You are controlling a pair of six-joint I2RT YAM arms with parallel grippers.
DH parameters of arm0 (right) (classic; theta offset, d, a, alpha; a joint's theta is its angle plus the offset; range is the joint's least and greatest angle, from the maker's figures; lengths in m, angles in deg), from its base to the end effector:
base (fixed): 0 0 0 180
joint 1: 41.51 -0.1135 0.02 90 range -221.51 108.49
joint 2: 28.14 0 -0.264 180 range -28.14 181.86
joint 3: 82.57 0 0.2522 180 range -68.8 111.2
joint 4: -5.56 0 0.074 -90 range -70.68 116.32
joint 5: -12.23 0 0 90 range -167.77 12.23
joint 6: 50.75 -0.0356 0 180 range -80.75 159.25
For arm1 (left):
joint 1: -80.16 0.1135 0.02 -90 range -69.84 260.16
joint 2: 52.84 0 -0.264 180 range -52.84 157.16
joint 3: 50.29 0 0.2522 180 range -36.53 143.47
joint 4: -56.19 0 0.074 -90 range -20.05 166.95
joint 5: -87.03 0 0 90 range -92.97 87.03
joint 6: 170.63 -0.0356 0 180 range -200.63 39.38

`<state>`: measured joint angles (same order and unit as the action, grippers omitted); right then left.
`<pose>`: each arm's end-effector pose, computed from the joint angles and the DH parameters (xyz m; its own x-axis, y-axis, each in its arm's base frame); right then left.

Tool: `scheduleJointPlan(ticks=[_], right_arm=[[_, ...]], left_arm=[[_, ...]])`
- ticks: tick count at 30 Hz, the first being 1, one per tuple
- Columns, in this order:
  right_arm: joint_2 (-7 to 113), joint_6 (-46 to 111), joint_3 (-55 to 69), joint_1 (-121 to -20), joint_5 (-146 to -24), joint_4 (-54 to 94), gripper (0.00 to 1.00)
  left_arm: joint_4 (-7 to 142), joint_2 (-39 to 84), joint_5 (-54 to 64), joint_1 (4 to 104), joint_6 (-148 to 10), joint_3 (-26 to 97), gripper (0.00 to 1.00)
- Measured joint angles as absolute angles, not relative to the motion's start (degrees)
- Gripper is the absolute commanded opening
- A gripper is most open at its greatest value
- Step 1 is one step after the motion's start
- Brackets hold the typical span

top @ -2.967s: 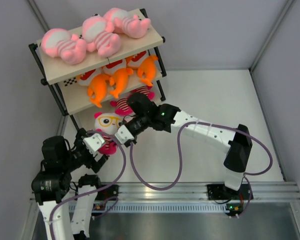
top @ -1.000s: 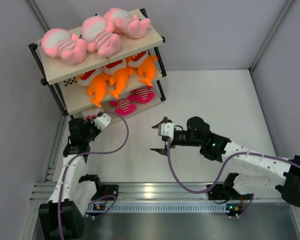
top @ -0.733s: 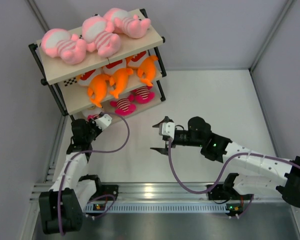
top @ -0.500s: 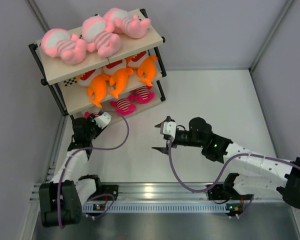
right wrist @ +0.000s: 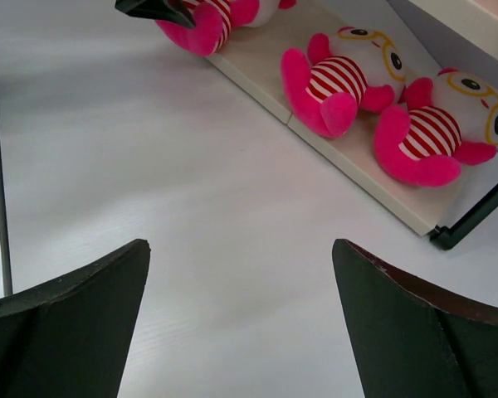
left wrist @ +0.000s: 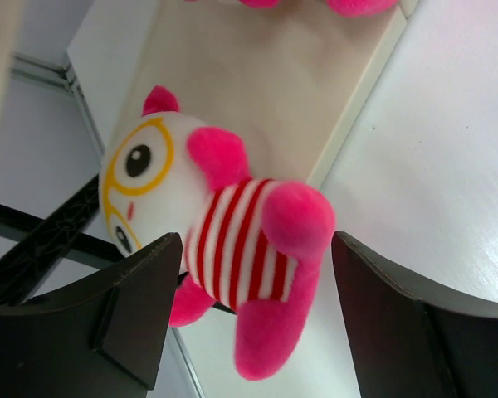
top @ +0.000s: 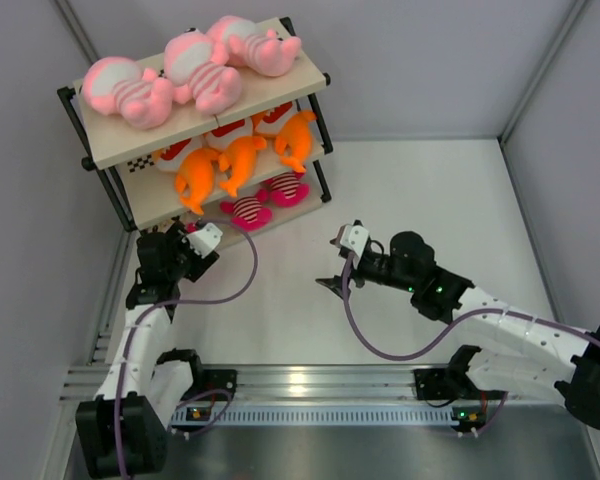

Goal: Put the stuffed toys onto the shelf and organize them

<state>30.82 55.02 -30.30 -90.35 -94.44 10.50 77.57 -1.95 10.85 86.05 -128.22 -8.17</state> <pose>0.1504 0.1876 0.2885 0.1186 -0.2599 -0.9583 -0.9081 0.3620 -0.2105 0.1964 0.0117 0.2254 -0.2588 0.6941 -0.6718 0.4403 0.7038 0.5575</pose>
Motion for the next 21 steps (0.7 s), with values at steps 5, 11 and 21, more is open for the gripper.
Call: scheduleJointPlan(ticks=[5,11,21], right_arm=[[28.8,54.1,-31.7,-90.4,-94.1,10.5,0.92],[26.3,54.0,-32.9,-90.3,-93.8,10.4,0.92],[25.5,54.0,-34.3,-90.1,-93.8,9.9,0.92]], left_arm=[[81.3,-6.9,11.9,86.1,-128.3,-7.6,0.66],[87.6,-8.9,13.5,86.1,-132.2,-7.6,0.44],[88.9,4.4,9.5,86.1,-137.4,-7.6,0.33]])
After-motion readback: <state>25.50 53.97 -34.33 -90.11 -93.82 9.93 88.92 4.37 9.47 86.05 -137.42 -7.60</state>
